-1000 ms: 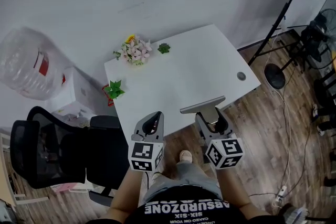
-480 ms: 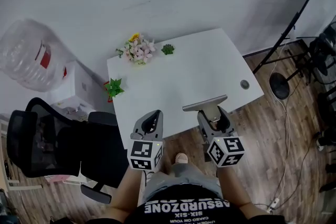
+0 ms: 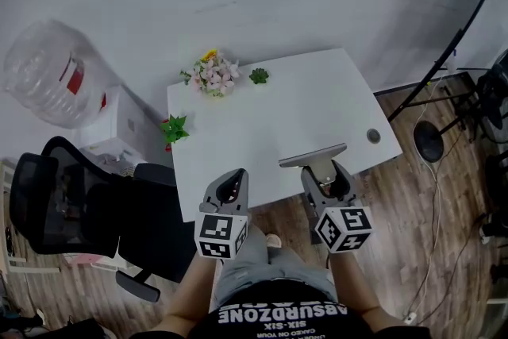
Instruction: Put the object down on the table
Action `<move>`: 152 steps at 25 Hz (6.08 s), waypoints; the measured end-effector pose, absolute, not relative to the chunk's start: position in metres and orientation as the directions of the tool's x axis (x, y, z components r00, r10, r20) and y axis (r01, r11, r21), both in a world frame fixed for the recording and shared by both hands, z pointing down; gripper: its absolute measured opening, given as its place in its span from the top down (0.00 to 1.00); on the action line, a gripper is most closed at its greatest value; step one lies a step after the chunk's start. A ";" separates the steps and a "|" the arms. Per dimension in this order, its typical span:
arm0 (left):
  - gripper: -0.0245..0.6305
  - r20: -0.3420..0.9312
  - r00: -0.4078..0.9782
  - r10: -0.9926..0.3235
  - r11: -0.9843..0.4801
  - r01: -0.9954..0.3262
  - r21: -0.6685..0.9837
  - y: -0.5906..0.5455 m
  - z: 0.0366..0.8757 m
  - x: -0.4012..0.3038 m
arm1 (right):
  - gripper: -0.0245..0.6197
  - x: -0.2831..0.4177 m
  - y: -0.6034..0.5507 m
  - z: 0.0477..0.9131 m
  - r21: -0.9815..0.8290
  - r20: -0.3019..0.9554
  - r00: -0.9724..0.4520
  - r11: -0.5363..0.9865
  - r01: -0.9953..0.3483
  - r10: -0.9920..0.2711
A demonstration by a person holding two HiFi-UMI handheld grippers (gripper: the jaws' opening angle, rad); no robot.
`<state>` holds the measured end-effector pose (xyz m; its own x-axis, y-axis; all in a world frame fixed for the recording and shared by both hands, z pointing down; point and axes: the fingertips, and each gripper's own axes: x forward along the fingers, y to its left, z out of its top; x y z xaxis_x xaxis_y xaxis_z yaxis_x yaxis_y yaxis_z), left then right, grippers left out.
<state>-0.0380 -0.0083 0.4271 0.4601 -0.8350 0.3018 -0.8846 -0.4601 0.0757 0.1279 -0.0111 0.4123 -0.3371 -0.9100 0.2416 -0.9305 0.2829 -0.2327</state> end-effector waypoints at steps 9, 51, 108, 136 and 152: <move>0.97 0.310 0.452 -0.836 -0.453 -0.888 0.073 -0.021 0.429 -0.032 | 0.52 0.139 -0.024 0.425 -0.240 0.270 -0.331 0.270 -0.932 -0.904; 0.97 0.376 0.409 -0.831 -0.413 -0.908 0.075 -0.076 0.456 -0.062 | 0.52 0.092 -0.087 0.482 -0.238 0.387 -0.409 0.339 -0.910 -0.826; 0.97 0.451 0.386 -0.805 -0.389 -0.917 0.092 -0.118 0.483 -0.068 | 0.52 0.072 -0.122 0.562 -0.248 0.550 -0.446 0.371 -0.895 -0.707; 0.97 0.480 0.374 -0.794 -0.375 -0.922 0.099 -0.132 0.493 -0.074 | 0.52 0.070 -0.131 0.600 -0.265 0.623 -0.444 0.361 -0.894 -0.644; 0.97 0.493 0.368 -0.788 -0.366 -0.925 0.105 -0.141 0.500 -0.082 | 0.52 0.064 -0.137 0.622 -0.254 0.664 -0.432 0.359 -0.898 -0.610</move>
